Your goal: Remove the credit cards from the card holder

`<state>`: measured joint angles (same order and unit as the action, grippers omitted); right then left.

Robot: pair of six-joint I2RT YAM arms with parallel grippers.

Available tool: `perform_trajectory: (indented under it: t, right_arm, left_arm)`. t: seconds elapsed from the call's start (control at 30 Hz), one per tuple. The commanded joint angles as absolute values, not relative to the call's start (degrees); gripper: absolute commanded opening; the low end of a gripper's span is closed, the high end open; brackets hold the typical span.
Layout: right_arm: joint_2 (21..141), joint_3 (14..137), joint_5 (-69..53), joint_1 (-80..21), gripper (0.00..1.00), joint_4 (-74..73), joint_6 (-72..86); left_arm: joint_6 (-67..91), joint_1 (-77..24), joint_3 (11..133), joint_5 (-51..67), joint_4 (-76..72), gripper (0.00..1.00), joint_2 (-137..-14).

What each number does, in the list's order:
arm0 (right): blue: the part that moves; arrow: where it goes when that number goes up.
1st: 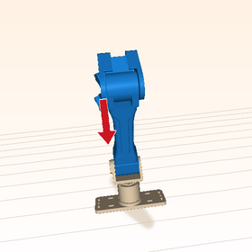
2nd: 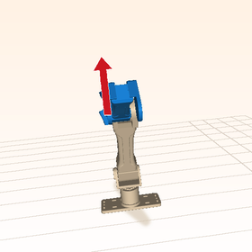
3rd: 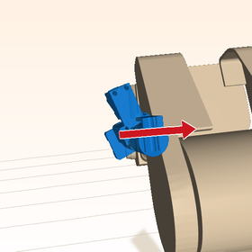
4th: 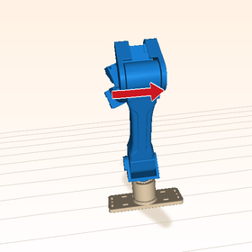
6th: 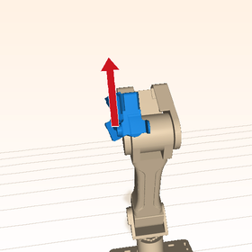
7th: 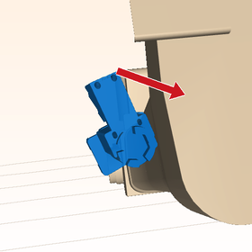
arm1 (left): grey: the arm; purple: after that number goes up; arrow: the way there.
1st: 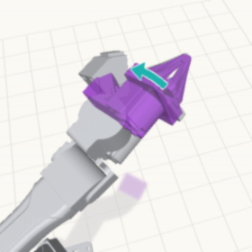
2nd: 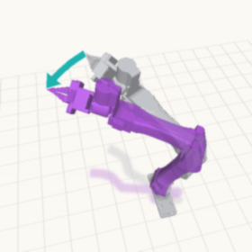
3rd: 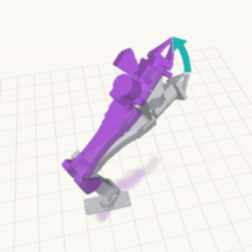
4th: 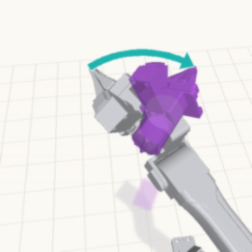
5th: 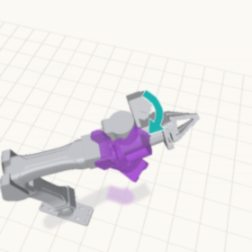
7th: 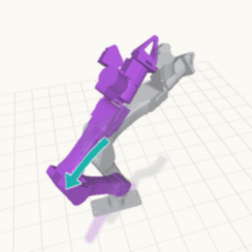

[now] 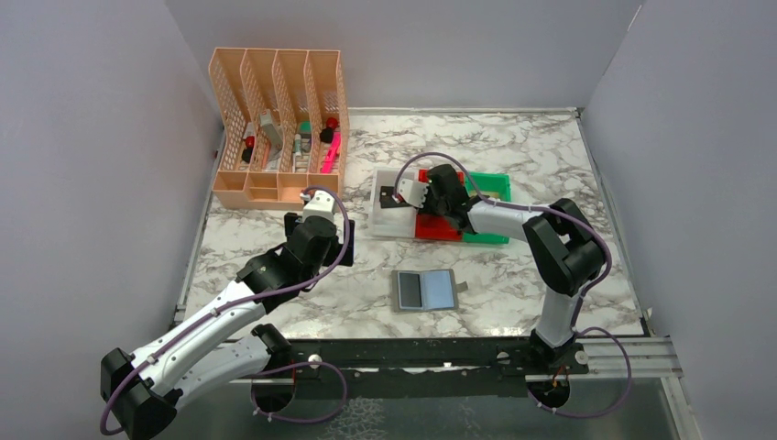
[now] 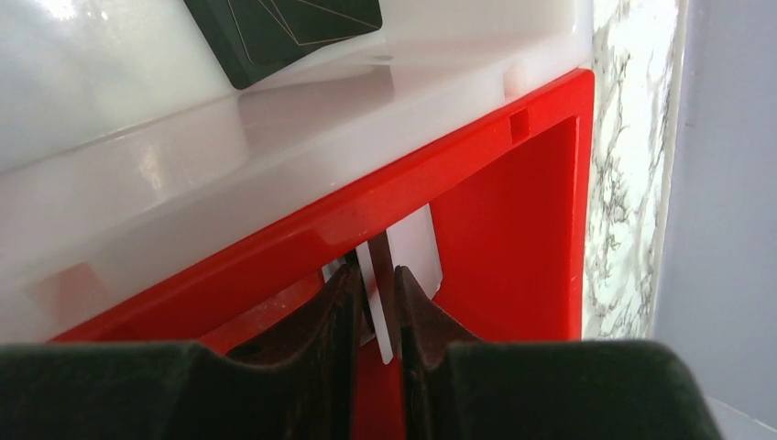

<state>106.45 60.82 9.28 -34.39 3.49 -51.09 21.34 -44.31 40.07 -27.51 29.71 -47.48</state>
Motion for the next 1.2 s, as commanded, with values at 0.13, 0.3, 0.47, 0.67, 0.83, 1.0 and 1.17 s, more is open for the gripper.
perform_trajectory:
  t: [0.13, 0.3, 0.47, 0.67, 0.83, 1.0, 1.17]
  right_arm:
    - [105.90, 60.21, 8.53, -33.75, 0.25, 2.03, -50.01]
    - [105.42, 60.19, 8.62, -33.72, 0.25, 1.70, -49.24]
    - [105.40, 60.48, 7.65, -33.69, 0.27, 0.52, -48.50]
    - [106.01, 61.37, 8.13, -33.68, 0.35, 0.15, -47.80]
    - [104.68, 62.01, 8.44, -33.75, 0.36, 0.82, -45.26]
    - [99.61, 61.24, 5.36, -33.74, 0.39, 1.95, -38.87]
    - [95.20, 59.89, 3.64, -33.75, 0.37, 4.14, -24.61]
  left_arm:
    - [20.57, -44.33, 42.10, -28.21, 30.04, 0.99, -47.50]
    - [20.57, -44.31, 42.11, -28.04, 29.99, 0.99, -47.78]
    - [20.57, -44.38, 42.12, -27.82, 30.04, 0.99, -48.03]
    - [20.48, -44.33, 42.10, -27.77, 30.04, 0.99, -48.00]
    - [20.52, -44.38, 42.10, -27.88, 30.06, 0.99, -48.06]
    - [20.57, -44.35, 42.10, -27.77, 30.03, 0.99, -48.33]
    - [20.49, -44.38, 42.19, -27.69, 30.06, 0.99, -48.79]
